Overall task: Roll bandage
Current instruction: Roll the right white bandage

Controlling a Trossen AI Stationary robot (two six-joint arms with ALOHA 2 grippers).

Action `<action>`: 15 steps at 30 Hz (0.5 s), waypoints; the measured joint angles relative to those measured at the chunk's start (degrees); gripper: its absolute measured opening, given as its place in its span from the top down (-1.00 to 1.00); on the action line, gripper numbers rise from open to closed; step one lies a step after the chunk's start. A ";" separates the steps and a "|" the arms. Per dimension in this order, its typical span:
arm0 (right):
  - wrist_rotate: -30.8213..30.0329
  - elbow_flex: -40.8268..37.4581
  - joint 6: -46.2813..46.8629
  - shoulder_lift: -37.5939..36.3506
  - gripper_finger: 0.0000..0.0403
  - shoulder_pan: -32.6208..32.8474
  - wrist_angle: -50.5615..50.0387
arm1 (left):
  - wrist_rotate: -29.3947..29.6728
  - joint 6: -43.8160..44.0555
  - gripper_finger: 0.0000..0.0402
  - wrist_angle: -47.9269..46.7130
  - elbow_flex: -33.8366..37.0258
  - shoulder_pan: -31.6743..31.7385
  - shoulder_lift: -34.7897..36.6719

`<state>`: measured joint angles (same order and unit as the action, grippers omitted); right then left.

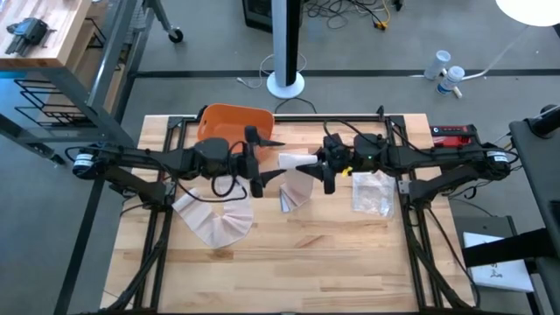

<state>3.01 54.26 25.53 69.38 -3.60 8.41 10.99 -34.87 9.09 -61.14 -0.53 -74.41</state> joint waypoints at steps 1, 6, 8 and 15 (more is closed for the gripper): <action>0.01 -0.02 -0.97 0.01 0.46 -0.01 -0.13 | -1.53 1.82 -0.69 -0.06 0.00 0.14 0.00; 0.05 -0.07 -4.40 0.07 0.45 0.00 0.56 | -7.48 6.97 -0.68 -0.07 -0.11 1.51 -0.97; 0.06 -0.07 -5.40 0.07 0.45 0.10 1.10 | -7.48 7.05 -0.65 0.61 -0.11 2.26 -1.65; 0.04 -0.11 -6.17 0.07 0.46 0.22 3.05 | -7.48 4.48 -0.53 3.34 -0.13 3.89 -3.50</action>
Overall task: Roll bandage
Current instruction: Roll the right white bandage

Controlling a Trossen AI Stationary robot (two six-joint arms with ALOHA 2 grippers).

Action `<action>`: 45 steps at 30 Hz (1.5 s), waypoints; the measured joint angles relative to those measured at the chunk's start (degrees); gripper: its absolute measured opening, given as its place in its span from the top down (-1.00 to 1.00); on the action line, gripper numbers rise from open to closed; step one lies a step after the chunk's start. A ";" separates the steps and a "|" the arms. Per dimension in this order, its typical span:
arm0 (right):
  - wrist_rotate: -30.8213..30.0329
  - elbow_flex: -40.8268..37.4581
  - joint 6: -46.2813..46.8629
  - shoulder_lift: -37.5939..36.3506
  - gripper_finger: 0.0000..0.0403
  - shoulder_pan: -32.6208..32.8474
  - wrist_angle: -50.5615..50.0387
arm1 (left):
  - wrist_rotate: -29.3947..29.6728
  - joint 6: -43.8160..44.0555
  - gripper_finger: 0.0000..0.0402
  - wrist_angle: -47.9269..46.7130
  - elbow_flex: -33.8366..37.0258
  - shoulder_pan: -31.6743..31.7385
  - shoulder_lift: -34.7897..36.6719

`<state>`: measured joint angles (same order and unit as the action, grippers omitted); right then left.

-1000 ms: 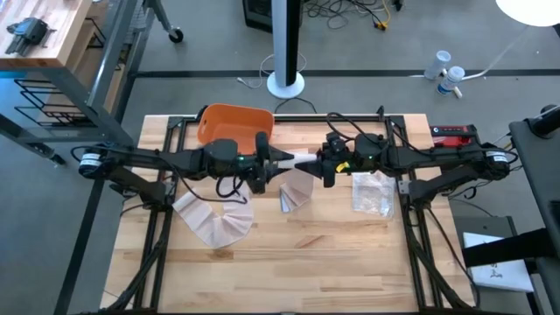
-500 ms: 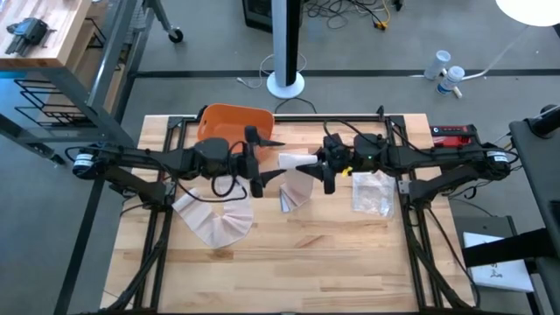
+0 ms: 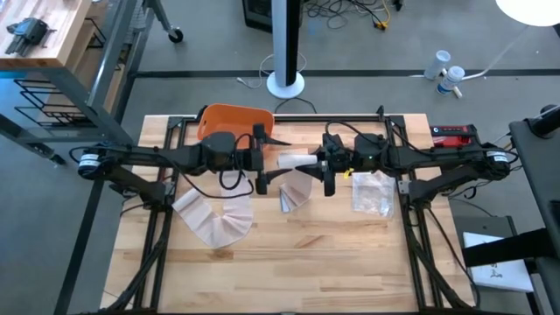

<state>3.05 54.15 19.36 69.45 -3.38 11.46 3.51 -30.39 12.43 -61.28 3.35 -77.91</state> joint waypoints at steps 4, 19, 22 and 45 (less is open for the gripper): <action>0.00 0.00 0.00 0.02 0.43 0.00 -0.02 | -0.01 -0.61 -0.42 1.12 -0.01 0.04 -1.02; 0.30 0.00 -1.48 0.04 0.33 0.14 -0.35 | -5.96 1.46 0.51 1.59 -0.07 0.07 -1.54; 1.38 0.00 -3.01 0.03 0.22 0.13 -0.50 | -6.12 1.58 0.59 1.11 -0.07 0.04 -1.29; -0.33 -0.04 -22.13 0.81 0.25 1.77 -3.78 | -13.55 14.30 0.45 -0.97 -0.11 0.02 4.49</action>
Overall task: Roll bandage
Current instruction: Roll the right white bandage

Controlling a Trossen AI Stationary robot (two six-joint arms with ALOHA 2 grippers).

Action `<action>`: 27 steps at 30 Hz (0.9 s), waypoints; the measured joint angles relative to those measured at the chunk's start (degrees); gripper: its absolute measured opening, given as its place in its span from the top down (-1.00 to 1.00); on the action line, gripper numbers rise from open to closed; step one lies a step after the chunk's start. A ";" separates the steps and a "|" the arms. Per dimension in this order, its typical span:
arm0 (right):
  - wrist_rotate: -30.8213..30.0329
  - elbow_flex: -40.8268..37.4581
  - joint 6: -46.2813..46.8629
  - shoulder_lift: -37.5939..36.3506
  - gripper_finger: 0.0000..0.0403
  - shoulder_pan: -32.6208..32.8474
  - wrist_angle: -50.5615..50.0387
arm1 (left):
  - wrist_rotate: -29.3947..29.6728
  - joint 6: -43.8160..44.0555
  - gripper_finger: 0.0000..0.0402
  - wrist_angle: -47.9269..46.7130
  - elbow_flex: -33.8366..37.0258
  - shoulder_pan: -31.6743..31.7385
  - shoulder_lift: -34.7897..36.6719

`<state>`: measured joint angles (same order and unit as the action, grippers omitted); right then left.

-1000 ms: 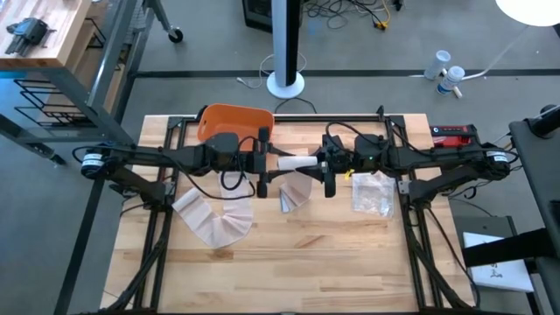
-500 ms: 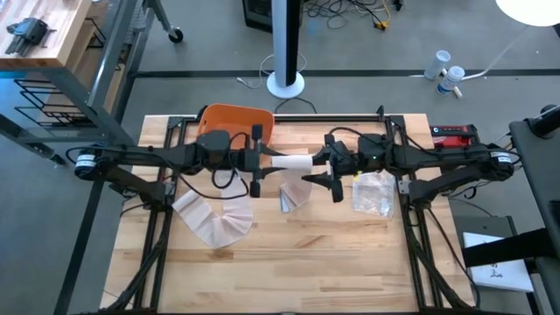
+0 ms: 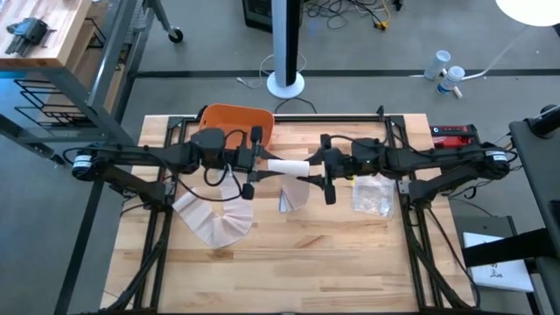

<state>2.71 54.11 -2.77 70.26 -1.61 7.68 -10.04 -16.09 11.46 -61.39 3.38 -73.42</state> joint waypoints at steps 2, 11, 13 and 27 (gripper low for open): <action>-0.34 0.00 -0.85 0.18 0.46 0.00 -0.40 | -0.04 1.17 0.44 0.11 0.00 0.00 0.30; -1.34 0.05 -2.90 -1.97 0.97 0.66 -4.36 | -0.03 2.98 0.46 -3.21 0.00 0.00 1.00; -2.87 0.69 -3.06 -2.73 0.99 0.65 -7.07 | -0.02 3.38 0.42 -3.62 0.00 0.00 1.50; -4.23 1.14 -1.31 -0.41 0.69 4.13 -9.18 | -0.02 3.35 0.41 -1.94 0.00 -0.04 1.35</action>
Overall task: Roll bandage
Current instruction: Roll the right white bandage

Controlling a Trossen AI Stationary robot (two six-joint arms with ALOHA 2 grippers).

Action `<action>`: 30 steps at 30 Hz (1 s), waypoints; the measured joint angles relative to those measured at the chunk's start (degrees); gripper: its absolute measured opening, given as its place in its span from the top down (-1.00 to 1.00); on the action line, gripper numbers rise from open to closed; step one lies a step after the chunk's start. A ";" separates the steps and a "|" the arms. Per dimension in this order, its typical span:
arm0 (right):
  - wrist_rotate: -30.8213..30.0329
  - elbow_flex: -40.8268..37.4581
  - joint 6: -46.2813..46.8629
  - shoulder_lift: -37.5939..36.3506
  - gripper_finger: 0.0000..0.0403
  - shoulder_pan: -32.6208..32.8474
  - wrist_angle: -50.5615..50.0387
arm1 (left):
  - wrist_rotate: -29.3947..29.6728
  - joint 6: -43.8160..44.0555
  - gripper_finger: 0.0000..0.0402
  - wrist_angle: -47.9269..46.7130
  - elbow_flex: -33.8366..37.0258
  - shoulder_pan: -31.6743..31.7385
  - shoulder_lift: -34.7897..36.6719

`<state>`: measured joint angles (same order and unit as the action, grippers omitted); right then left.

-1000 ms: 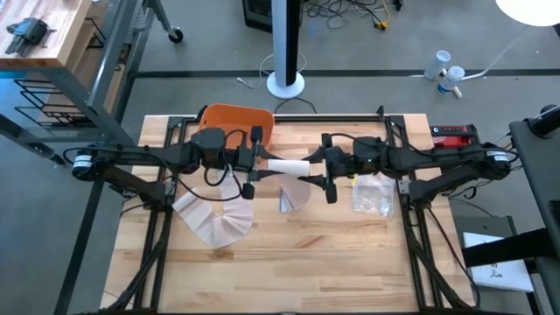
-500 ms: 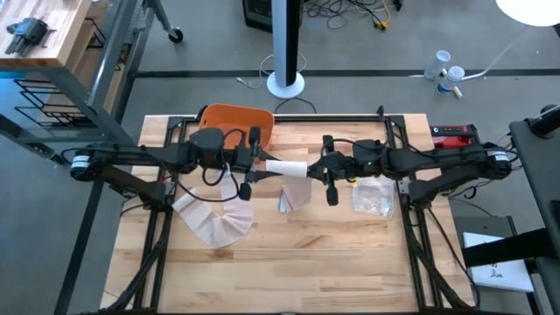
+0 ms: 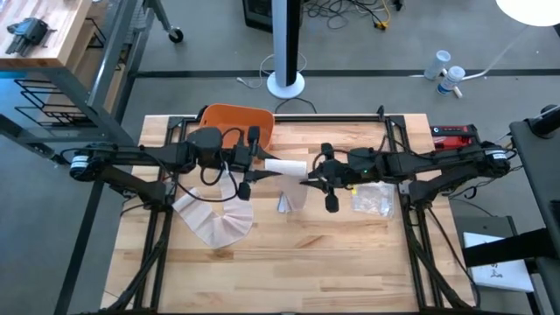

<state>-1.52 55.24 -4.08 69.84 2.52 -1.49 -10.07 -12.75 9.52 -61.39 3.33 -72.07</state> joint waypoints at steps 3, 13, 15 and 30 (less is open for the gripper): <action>0.00 1.88 0.00 -0.71 0.45 0.00 -0.53 | 0.00 -1.90 0.40 -0.30 0.00 0.00 -0.15; 3.20 8.39 0.57 -3.93 -0.34 1.58 -8.24 | 0.27 -2.48 0.41 1.99 0.00 0.04 -0.13; 2.13 9.36 0.94 -3.93 -0.44 1.77 -9.87 | 0.49 -0.64 0.40 1.90 0.00 0.04 -0.15; -11.04 10.47 -11.41 -4.53 -0.36 4.60 -9.56 | 0.59 0.21 0.41 1.43 0.00 0.04 -0.22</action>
<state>-12.56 65.71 -15.49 65.32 7.13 -11.05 -9.47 -12.53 10.95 -61.39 3.38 -72.29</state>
